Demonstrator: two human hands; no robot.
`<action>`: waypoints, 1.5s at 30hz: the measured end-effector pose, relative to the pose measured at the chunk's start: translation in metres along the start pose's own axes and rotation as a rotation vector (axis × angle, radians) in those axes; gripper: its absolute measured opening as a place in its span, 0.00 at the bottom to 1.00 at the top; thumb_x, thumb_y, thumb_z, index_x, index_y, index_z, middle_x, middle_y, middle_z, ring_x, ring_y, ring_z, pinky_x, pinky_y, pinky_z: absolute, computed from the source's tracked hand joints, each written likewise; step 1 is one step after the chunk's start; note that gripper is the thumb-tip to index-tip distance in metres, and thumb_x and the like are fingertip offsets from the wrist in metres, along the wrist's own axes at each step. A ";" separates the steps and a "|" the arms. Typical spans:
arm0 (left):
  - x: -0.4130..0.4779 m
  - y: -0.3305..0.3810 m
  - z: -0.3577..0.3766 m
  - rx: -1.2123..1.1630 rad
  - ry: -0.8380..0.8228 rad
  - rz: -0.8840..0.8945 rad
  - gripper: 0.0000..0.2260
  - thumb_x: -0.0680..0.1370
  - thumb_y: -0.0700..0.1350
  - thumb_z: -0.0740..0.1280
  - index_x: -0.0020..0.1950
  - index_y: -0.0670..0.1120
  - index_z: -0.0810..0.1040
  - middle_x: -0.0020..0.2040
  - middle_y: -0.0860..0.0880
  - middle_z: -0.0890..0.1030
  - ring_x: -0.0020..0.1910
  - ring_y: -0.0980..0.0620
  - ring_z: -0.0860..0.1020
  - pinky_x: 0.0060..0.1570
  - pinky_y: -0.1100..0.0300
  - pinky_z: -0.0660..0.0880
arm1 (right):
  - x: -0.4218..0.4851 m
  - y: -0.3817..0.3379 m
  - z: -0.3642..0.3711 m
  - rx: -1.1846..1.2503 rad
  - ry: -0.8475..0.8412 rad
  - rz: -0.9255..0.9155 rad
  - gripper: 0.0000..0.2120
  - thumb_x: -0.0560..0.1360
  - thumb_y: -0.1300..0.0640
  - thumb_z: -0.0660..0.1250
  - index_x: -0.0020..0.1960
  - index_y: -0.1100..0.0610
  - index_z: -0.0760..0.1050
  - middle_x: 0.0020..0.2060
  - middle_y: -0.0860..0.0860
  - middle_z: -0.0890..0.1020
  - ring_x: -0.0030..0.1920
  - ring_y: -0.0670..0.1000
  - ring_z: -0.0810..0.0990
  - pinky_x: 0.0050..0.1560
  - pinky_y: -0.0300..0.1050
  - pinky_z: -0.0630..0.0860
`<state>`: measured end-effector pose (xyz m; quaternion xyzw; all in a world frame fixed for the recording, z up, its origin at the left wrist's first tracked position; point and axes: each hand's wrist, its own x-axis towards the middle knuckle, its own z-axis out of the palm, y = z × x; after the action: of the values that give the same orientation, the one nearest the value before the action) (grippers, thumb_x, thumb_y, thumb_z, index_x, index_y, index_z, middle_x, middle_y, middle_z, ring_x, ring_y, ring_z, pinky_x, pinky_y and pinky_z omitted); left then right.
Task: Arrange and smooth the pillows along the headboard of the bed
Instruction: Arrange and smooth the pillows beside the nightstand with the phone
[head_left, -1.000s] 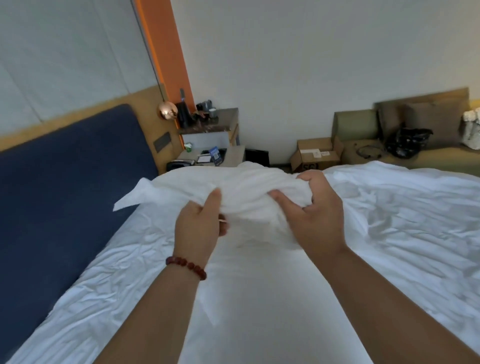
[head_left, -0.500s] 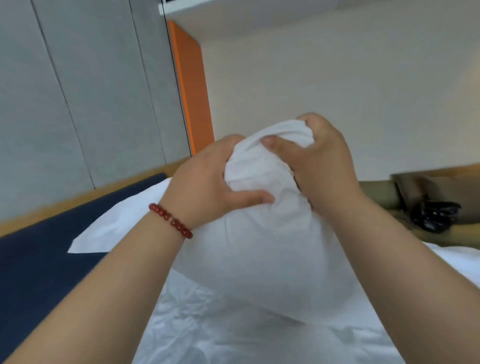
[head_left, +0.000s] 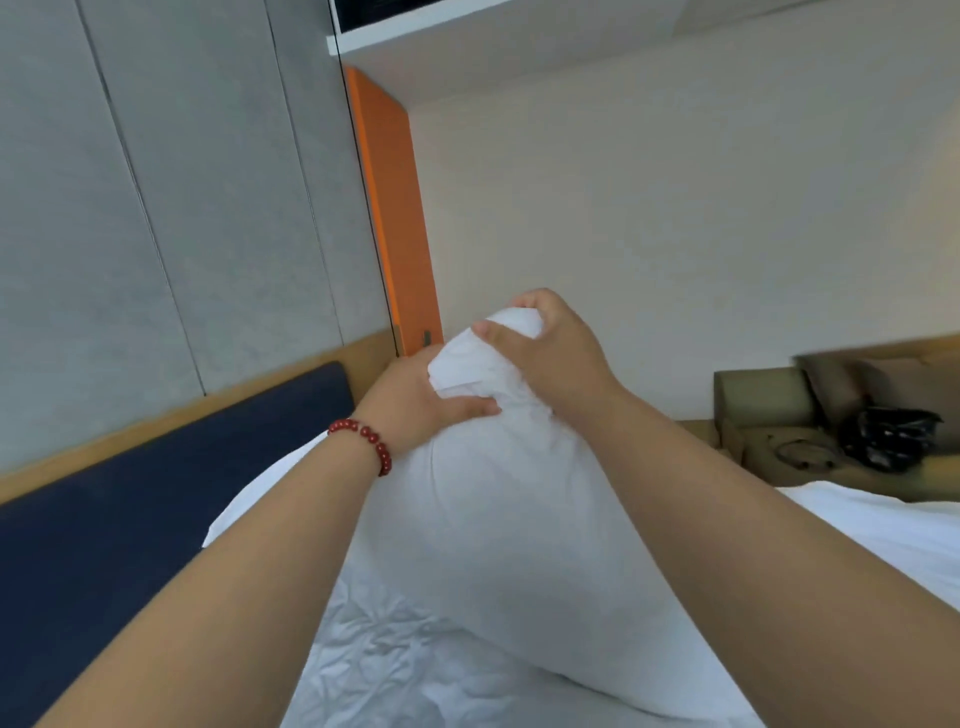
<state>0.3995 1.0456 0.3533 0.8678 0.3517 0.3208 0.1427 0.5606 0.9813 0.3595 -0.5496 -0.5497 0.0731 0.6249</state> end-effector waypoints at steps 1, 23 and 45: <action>0.000 -0.007 0.005 0.019 0.033 -0.028 0.22 0.71 0.57 0.76 0.62 0.55 0.76 0.56 0.55 0.80 0.59 0.52 0.76 0.56 0.57 0.75 | -0.001 0.007 0.001 -0.010 -0.007 -0.010 0.23 0.71 0.39 0.72 0.60 0.49 0.72 0.50 0.45 0.79 0.51 0.47 0.78 0.50 0.42 0.75; -0.018 -0.208 0.033 -0.196 0.129 -0.796 0.49 0.62 0.73 0.72 0.77 0.54 0.62 0.67 0.52 0.75 0.61 0.44 0.76 0.62 0.46 0.73 | -0.023 0.286 0.113 -0.561 -0.478 0.294 0.48 0.69 0.24 0.58 0.79 0.40 0.41 0.79 0.44 0.40 0.79 0.53 0.40 0.75 0.65 0.50; -0.148 -0.380 0.109 -0.381 -0.005 -1.280 0.30 0.62 0.75 0.72 0.60 0.65 0.76 0.56 0.60 0.83 0.56 0.53 0.82 0.58 0.52 0.76 | -0.188 0.414 0.290 -0.879 -1.011 0.221 0.41 0.67 0.38 0.20 0.80 0.45 0.38 0.80 0.48 0.44 0.79 0.51 0.41 0.77 0.51 0.38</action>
<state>0.1935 1.2100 0.0239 0.4484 0.7340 0.2274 0.4567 0.4779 1.1865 -0.1325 -0.7037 -0.6936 0.1540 -0.0016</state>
